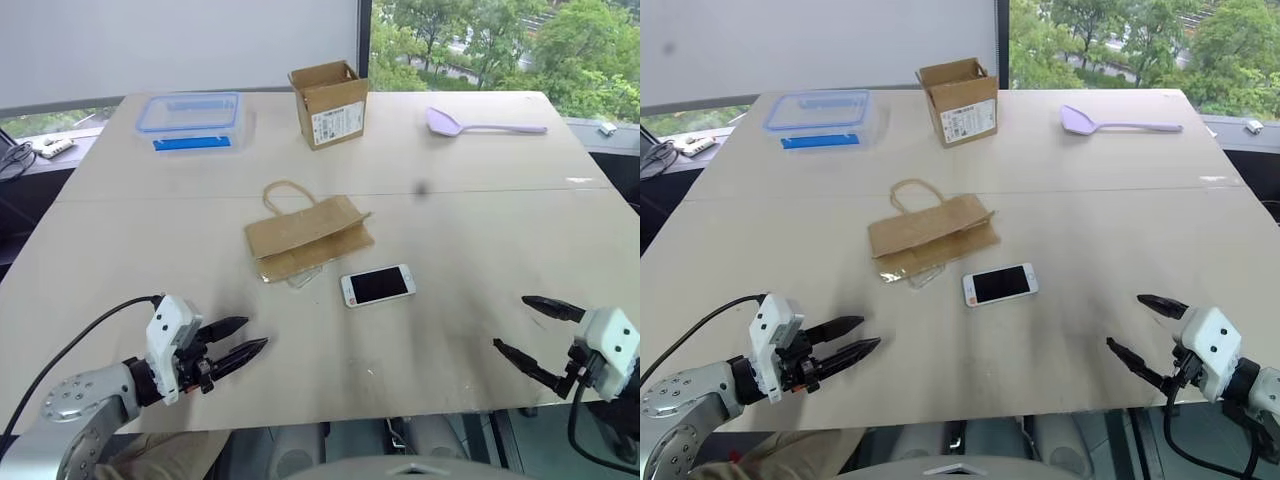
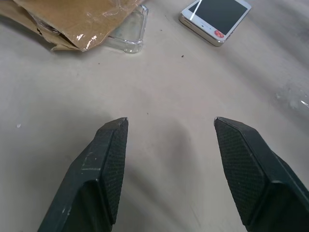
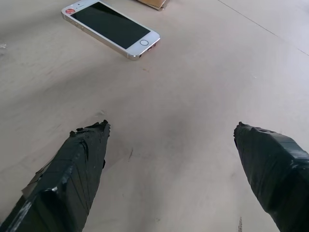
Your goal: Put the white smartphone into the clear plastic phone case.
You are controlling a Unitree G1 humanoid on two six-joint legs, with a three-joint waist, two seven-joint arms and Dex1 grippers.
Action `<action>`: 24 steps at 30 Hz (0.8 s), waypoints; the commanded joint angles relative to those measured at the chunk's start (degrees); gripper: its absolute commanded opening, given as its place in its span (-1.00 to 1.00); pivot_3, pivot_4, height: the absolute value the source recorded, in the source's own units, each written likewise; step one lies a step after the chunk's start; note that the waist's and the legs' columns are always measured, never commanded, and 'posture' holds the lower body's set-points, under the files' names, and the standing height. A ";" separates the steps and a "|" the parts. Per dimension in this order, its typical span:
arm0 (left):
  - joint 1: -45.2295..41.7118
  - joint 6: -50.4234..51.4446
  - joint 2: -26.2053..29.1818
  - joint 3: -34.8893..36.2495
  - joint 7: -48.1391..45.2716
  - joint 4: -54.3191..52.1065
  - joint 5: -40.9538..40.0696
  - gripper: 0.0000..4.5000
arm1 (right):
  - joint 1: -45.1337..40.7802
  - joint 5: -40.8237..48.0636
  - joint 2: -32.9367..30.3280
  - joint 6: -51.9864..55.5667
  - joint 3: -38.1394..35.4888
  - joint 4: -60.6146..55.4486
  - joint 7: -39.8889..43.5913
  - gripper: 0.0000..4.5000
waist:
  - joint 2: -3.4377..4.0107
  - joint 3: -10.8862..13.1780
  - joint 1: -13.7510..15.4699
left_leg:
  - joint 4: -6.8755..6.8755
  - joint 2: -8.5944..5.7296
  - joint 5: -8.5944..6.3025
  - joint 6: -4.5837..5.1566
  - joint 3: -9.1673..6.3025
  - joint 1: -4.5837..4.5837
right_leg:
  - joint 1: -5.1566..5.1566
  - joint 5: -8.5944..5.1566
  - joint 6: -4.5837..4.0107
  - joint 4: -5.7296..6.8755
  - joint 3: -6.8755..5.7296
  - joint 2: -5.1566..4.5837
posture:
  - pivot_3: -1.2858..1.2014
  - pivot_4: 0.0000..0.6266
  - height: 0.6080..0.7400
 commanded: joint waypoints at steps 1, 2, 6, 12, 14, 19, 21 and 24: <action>-7.65 -0.44 0.20 -0.65 3.33 -2.94 -0.50 0.29 | -1.10 3.77 -0.31 0.66 -1.06 -3.44 0.26 1.00 | 0.03 0.02 0.00 | 0.00 0.00 0.00 0.00 0.00 0.00 | 0.00 0.00 0.00 0.00 0.00 0.00 | 0.03 -0.52 1.00; -13.83 0.80 0.67 -2.25 6.01 -3.17 -0.12 0.29 | -1.83 6.32 -0.41 2.18 -0.30 -6.47 0.12 1.00 | 0.10 0.08 0.69 | -0.01 0.00 0.00 0.00 0.00 0.01 | 0.01 0.00 0.00 0.00 -0.01 0.00 | 0.03 -0.52 1.00; -24.02 -1.15 2.70 -7.49 7.84 -1.40 5.98 0.29 | -2.59 12.02 -1.86 6.72 1.25 -13.80 0.22 1.00 | 0.23 -0.04 1.43 | 0.12 -0.03 0.02 0.01 -0.20 -0.08 | 0.05 0.08 -0.09 0.07 -0.02 0.17 | 0.03 -0.52 1.00; -31.25 -7.23 4.88 -16.73 11.69 5.91 20.19 0.29 | -3.70 15.47 -2.45 10.75 2.75 -20.26 -3.07 1.00 | 0.09 0.03 0.58 | -0.16 -0.09 -0.07 0.06 0.16 0.40 | 0.47 -0.05 0.12 -0.13 0.36 0.17 | 0.03 -0.52 1.00; -32.19 -9.20 5.56 -19.69 11.63 8.28 23.97 0.29 | -3.79 15.72 -2.39 11.42 2.91 -21.00 -3.77 1.00 | 0.08 0.03 0.72 | -0.19 -0.08 -0.08 0.06 0.11 0.40 | 0.47 -0.05 0.12 -0.13 0.31 0.19 | 0.03 -0.52 1.00; -34.87 -13.12 3.48 -23.57 12.11 13.30 27.90 0.04 | -2.67 14.77 -2.10 11.30 2.94 -21.28 -3.98 1.00 | 0.06 0.04 1.15 | -0.18 -0.07 -0.08 0.06 0.14 0.42 | 0.48 -0.06 0.11 -0.13 0.32 0.15 | 0.03 -0.52 1.00; -35.33 -14.93 2.32 -23.43 12.23 14.73 28.18 -0.27 | -2.48 14.63 -1.92 11.04 2.90 -21.40 -4.08 1.00 | 0.05 0.04 1.25 | -0.16 -0.07 -0.07 0.06 0.13 0.42 | 0.48 -0.06 0.11 -0.12 0.31 0.15 | 0.03 -0.52 1.00; -34.80 -16.75 1.01 -21.55 13.28 15.95 28.06 -0.93 | -2.51 14.14 -1.35 10.11 3.03 -21.34 -3.99 1.00 | 0.06 0.04 1.24 | -0.17 -0.06 -0.07 0.06 0.13 0.43 | 0.48 -0.06 0.12 -0.11 0.31 0.14 | 0.03 -0.52 1.00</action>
